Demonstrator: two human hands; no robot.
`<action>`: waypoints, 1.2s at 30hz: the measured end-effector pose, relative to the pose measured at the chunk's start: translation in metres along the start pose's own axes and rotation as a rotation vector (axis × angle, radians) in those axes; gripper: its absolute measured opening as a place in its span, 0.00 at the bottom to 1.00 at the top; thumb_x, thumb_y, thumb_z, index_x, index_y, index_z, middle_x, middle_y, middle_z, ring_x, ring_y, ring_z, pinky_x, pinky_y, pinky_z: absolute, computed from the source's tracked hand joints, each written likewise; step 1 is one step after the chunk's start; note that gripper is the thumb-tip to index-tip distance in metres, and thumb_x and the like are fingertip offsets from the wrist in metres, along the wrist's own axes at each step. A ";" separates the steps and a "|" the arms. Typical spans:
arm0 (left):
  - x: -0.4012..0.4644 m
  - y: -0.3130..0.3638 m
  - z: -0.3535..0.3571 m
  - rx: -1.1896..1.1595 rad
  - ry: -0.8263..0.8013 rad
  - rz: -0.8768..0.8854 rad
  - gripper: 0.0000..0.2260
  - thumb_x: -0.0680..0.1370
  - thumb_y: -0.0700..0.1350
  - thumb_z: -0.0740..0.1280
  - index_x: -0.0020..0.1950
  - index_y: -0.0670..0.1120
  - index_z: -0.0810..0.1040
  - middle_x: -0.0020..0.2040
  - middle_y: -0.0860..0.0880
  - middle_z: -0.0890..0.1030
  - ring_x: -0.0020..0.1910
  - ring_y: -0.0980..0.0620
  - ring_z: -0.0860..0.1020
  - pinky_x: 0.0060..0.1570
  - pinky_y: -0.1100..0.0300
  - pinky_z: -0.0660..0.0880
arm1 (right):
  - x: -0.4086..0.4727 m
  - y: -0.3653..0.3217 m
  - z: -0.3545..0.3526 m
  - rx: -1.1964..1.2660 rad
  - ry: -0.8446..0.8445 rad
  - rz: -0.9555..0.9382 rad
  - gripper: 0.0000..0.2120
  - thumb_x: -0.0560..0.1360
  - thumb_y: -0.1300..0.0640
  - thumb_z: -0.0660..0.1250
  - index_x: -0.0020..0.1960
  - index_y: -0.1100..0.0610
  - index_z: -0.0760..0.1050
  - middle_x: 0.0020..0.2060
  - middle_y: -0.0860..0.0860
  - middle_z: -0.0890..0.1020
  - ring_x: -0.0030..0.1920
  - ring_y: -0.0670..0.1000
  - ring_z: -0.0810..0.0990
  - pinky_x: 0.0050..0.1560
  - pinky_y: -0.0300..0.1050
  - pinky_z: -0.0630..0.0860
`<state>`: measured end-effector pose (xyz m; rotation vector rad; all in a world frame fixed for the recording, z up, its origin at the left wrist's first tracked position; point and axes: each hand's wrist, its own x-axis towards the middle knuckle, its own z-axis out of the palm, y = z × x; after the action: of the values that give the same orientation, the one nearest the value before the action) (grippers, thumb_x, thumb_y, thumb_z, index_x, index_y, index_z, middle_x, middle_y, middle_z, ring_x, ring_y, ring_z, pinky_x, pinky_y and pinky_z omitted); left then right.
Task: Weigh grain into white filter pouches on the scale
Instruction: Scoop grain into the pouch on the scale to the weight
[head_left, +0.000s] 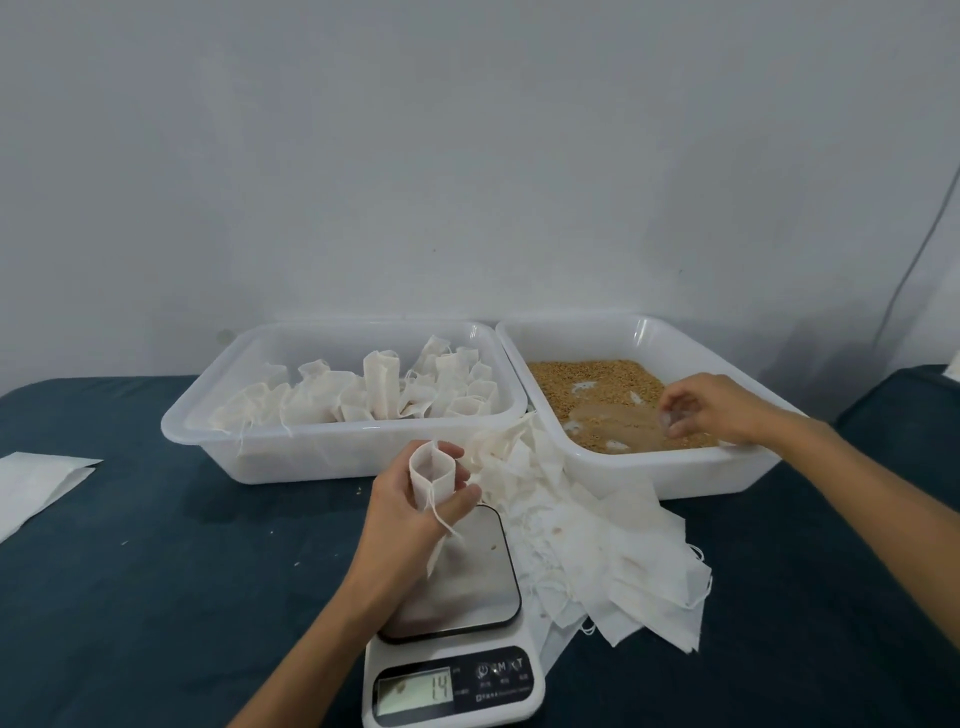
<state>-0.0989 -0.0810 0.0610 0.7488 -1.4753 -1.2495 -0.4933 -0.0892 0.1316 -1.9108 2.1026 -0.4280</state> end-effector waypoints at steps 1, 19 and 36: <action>0.000 0.001 0.001 -0.015 -0.007 -0.010 0.14 0.72 0.41 0.78 0.55 0.48 0.82 0.45 0.46 0.83 0.43 0.55 0.82 0.42 0.65 0.79 | -0.001 -0.002 -0.001 0.022 0.015 -0.015 0.08 0.71 0.64 0.78 0.43 0.54 0.81 0.44 0.48 0.85 0.52 0.48 0.82 0.63 0.51 0.75; -0.003 -0.005 0.005 0.120 -0.112 -0.030 0.12 0.73 0.45 0.78 0.53 0.49 0.80 0.46 0.48 0.84 0.47 0.47 0.84 0.50 0.50 0.83 | -0.031 -0.115 -0.005 0.090 0.039 -0.437 0.14 0.70 0.59 0.78 0.52 0.45 0.84 0.50 0.32 0.83 0.54 0.31 0.79 0.53 0.23 0.69; -0.003 -0.004 0.006 0.202 -0.084 -0.061 0.16 0.73 0.48 0.78 0.59 0.53 0.80 0.53 0.56 0.85 0.54 0.55 0.83 0.61 0.47 0.79 | -0.035 -0.153 -0.019 -0.224 0.159 -0.603 0.17 0.70 0.58 0.79 0.58 0.48 0.84 0.46 0.40 0.82 0.49 0.42 0.78 0.52 0.40 0.71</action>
<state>-0.1043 -0.0778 0.0565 0.8897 -1.6760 -1.2014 -0.3573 -0.0670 0.2082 -2.7226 1.6753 -0.4892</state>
